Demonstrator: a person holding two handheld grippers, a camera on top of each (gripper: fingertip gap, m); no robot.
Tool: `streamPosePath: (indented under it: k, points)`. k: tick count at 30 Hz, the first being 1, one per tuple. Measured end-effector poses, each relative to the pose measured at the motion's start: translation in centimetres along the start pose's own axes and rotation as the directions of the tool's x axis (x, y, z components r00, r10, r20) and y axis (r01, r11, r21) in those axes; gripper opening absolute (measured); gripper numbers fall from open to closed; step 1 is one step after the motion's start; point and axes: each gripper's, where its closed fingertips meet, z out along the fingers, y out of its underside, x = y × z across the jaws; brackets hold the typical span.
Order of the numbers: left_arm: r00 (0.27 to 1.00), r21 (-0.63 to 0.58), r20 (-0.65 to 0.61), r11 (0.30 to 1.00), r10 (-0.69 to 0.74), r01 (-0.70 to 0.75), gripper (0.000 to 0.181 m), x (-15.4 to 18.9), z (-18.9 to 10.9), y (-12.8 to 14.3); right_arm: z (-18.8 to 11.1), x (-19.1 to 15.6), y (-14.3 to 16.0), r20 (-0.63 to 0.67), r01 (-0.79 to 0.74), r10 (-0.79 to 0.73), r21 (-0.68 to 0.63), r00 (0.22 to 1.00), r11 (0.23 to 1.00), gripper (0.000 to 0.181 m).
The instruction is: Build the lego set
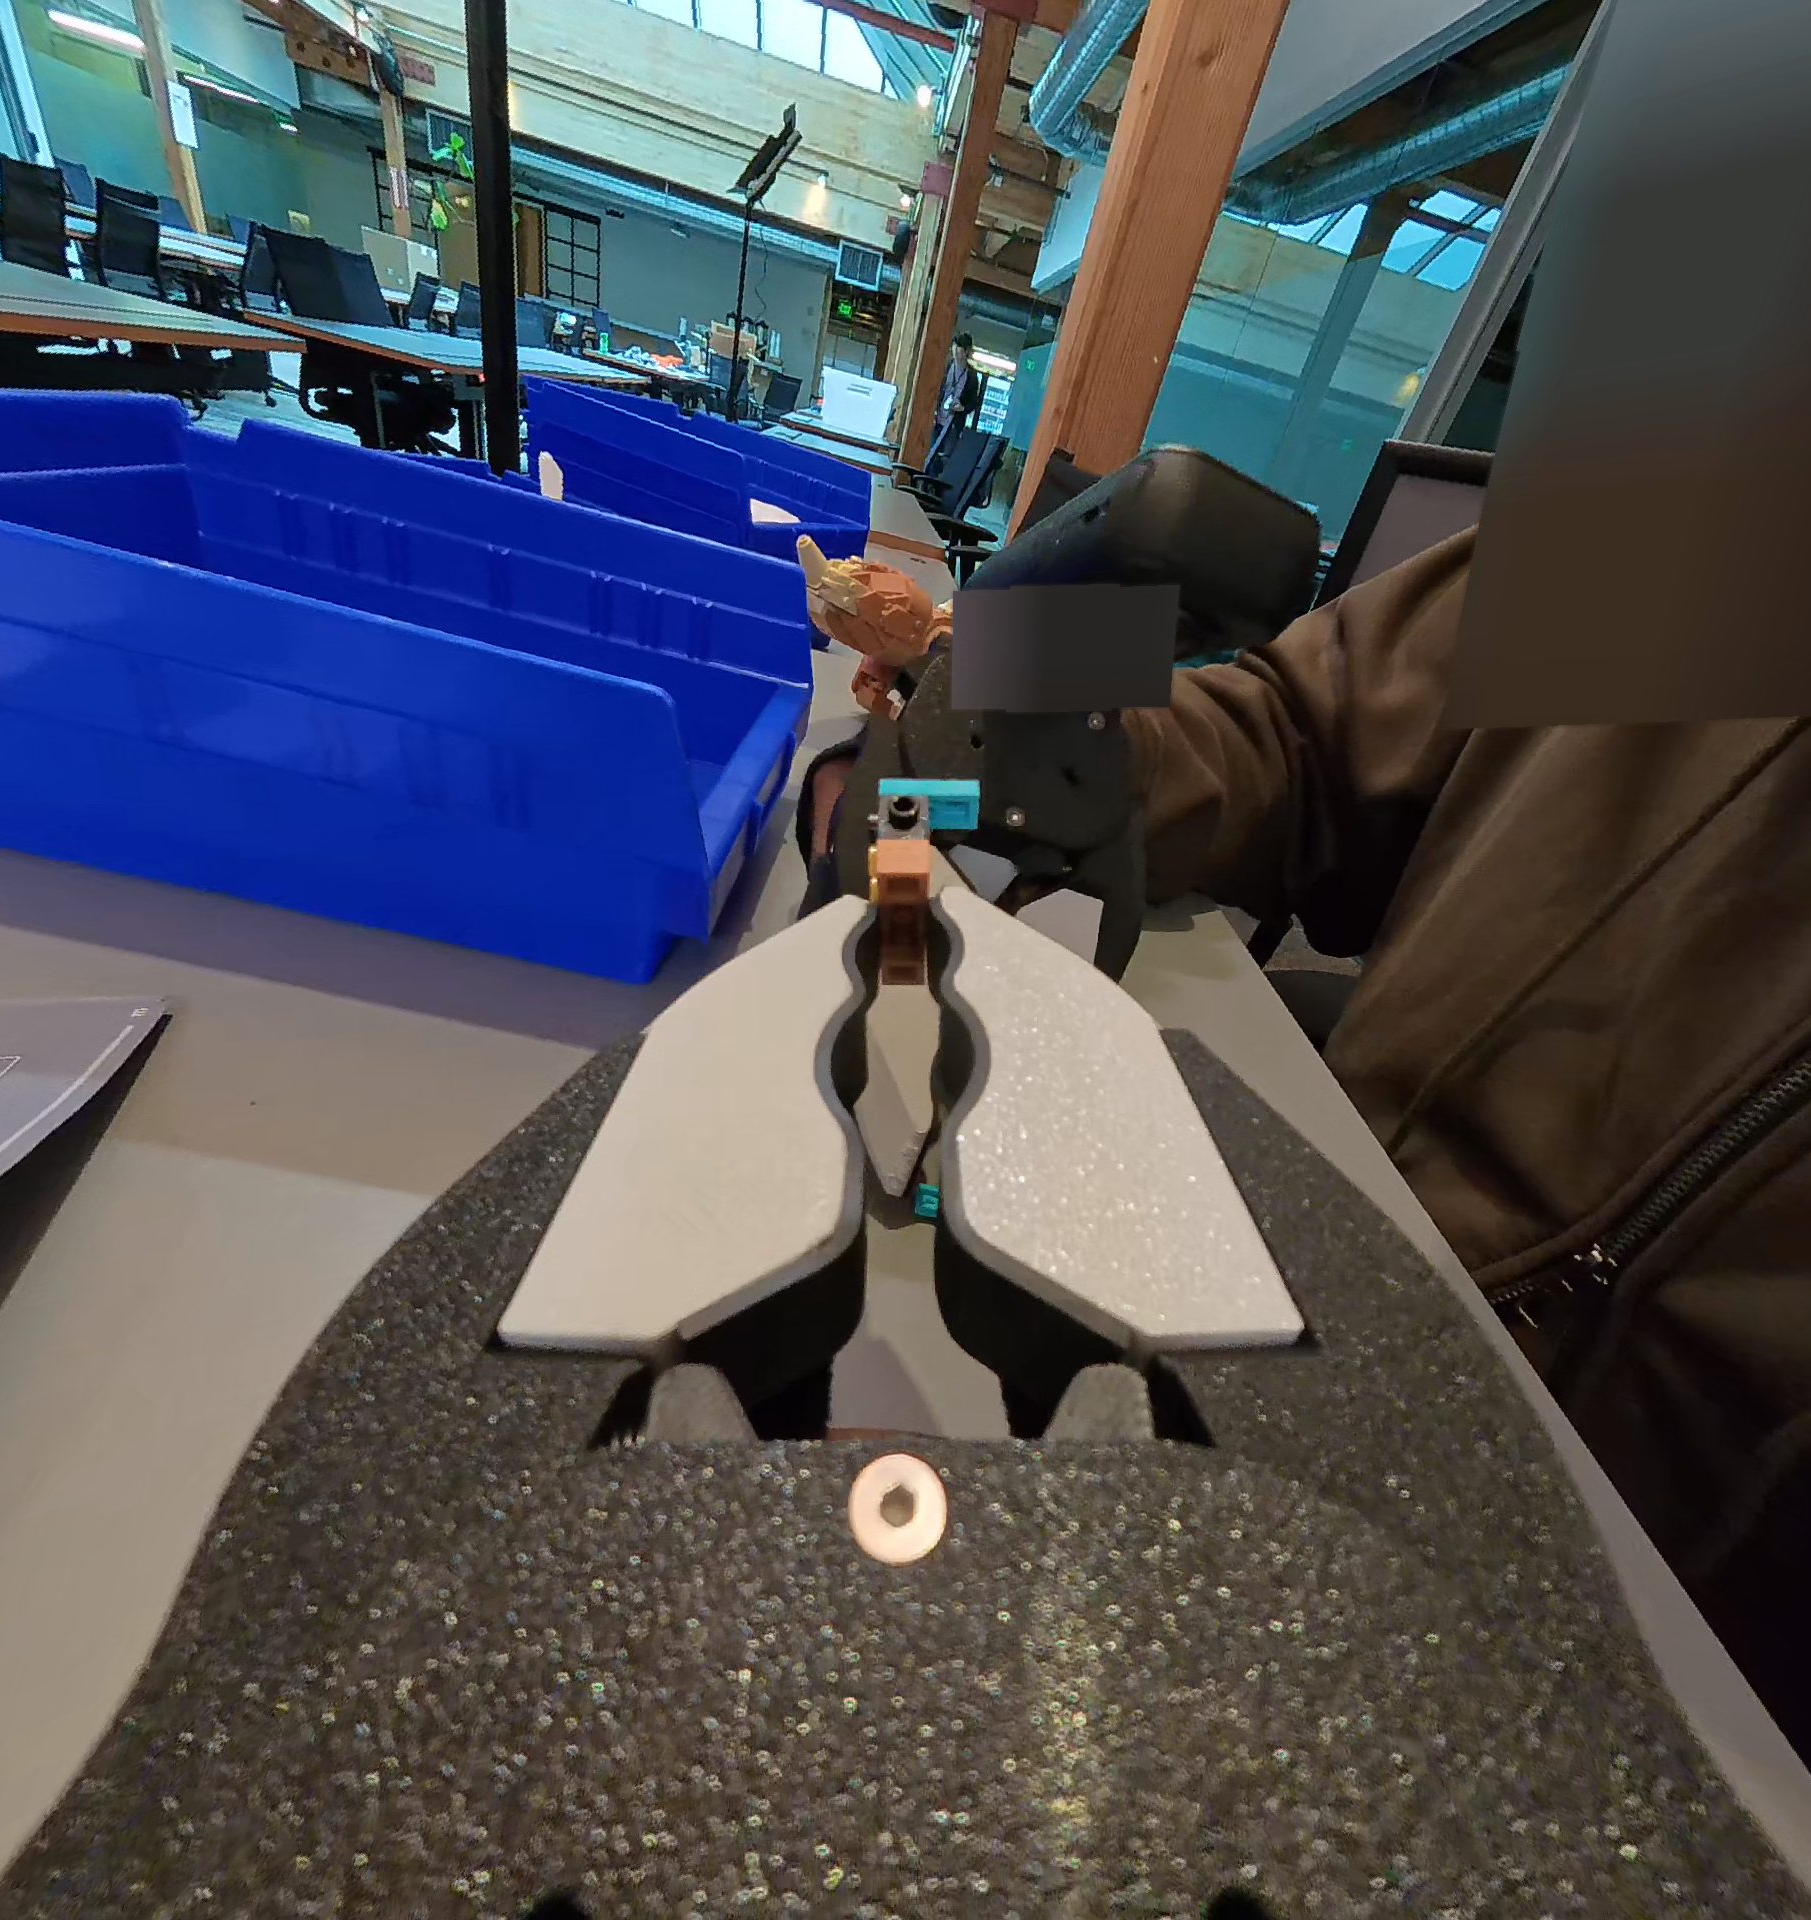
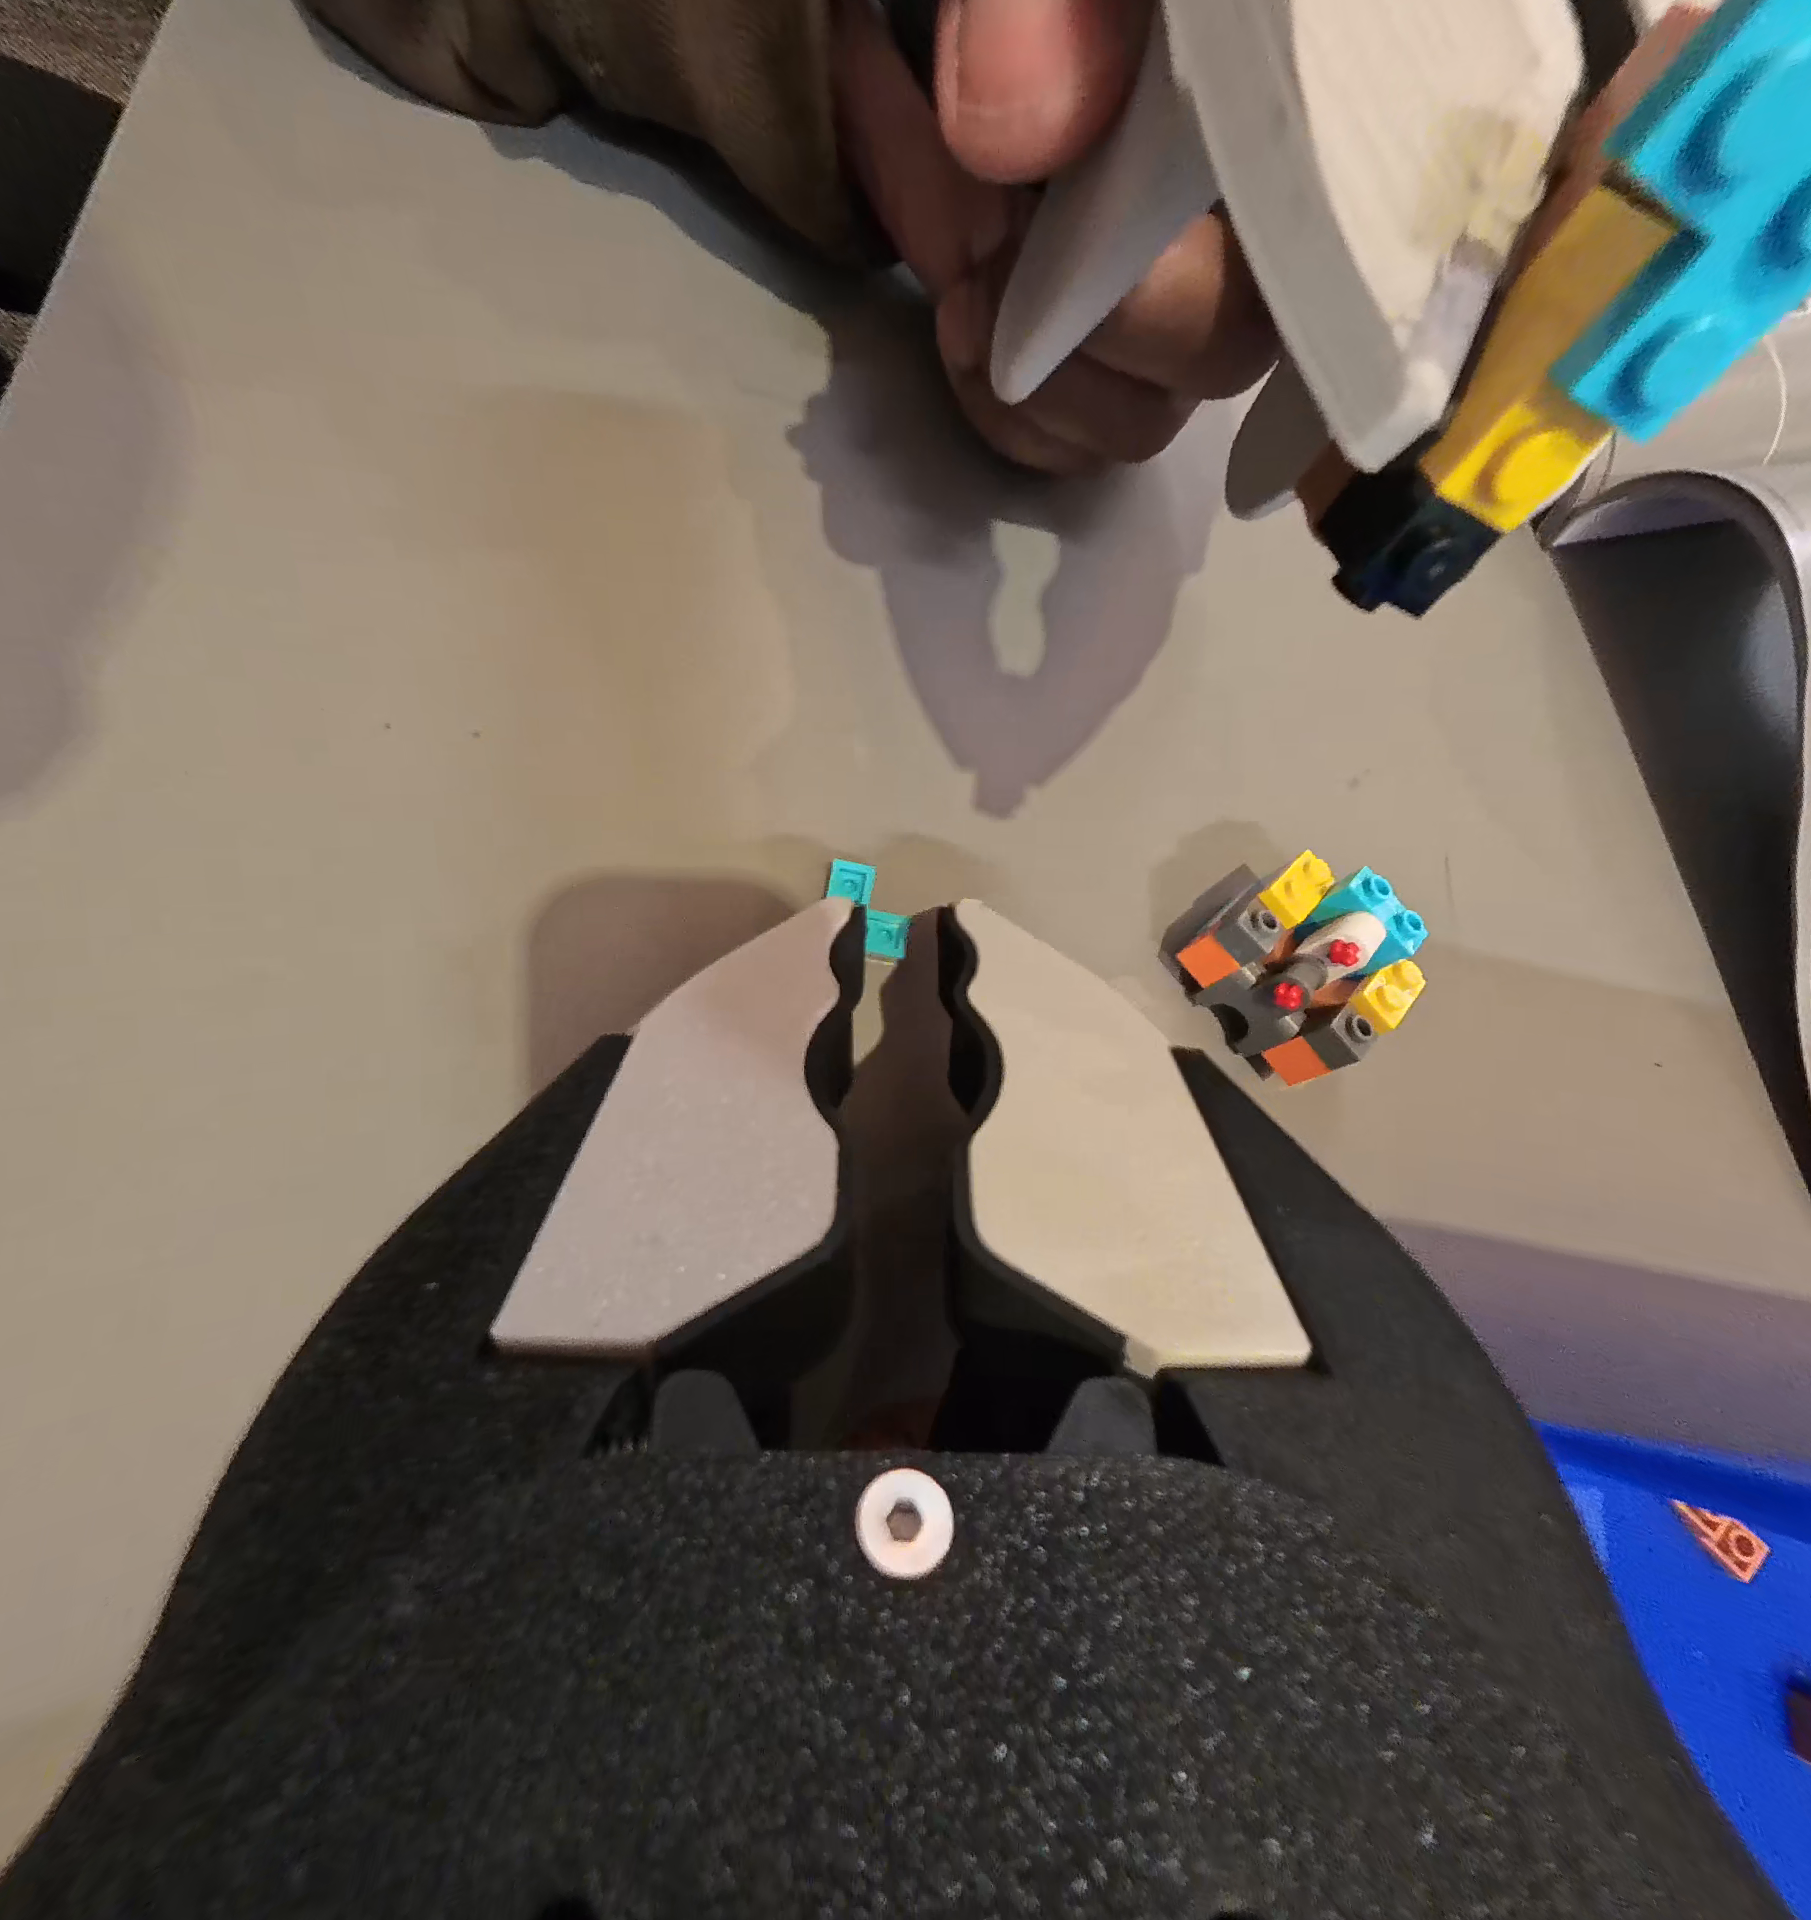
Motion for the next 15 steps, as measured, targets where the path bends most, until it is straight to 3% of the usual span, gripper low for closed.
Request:
streamPosePath:
  k: [7, 15]
  points:
    - [1.000, -0.008, 0.002, 1.000, 0.005, -0.005, 0.008, 0.01, 0.00, 0.09, -0.04, -0.62, 0.05, 0.023, 0.007, -0.007, -0.007, 1.000, 1.000, 0.001]
    - [1.000, -0.017, 0.004, 1.000, 0.010, -0.010, 0.008, 0.07, -0.09, 0.18, -0.06, -0.61, 0.05, 0.013, 0.019, -0.019, -0.010, 1.000, 1.000, 0.000]
